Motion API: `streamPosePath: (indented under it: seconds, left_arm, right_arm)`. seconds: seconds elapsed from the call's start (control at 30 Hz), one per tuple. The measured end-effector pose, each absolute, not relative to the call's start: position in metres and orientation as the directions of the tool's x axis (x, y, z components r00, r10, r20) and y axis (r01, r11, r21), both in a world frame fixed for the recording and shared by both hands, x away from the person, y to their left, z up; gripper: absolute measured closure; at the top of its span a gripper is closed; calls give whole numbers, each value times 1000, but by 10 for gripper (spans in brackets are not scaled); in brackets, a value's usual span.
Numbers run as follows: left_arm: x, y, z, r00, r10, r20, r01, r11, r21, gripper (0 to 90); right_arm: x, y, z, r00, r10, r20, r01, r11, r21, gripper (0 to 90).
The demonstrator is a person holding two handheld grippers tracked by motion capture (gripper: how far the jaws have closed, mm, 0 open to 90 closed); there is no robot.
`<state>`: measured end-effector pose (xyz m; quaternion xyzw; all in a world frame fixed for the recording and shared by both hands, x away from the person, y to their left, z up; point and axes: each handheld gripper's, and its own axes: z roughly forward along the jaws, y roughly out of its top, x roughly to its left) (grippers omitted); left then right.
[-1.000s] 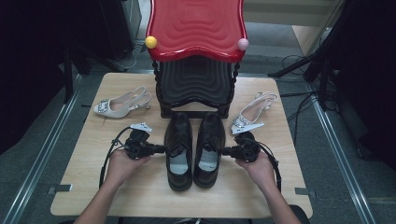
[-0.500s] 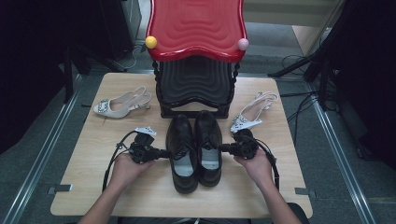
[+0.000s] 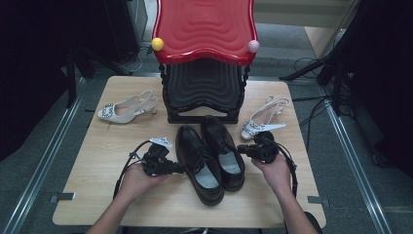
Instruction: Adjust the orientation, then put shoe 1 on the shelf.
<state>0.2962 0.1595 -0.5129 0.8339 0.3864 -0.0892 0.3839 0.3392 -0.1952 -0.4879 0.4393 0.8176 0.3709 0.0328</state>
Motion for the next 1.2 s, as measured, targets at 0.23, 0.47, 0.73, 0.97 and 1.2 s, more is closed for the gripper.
streamPosePath:
  seconds: [0.23, 0.47, 0.73, 0.97, 1.2]
  left_arm:
    - [298, 168, -502, 689, 599, -407, 700, -406, 588, 655]
    - [304, 187, -490, 685, 627, -370, 685, -381, 621, 518]
    - [313, 198, -482, 688, 630, -362, 683, -391, 617, 408]
    - [317, 198, -472, 703, 620, -348, 665, -402, 629, 377]
    - [321, 197, -466, 709, 615, -345, 662, -411, 627, 370]
  right_arm:
    - [331, -199, -479, -623, 734, 271, 674, 327, 663, 828]
    - [320, -202, -469, -629, 729, 268, 656, 313, 687, 771]
    - [307, -201, -456, -641, 712, 287, 651, 306, 694, 710]
    - [294, -185, -447, -669, 687, 284, 638, 334, 694, 675]
    - [288, -163, -447, -701, 652, 288, 638, 392, 663, 632]
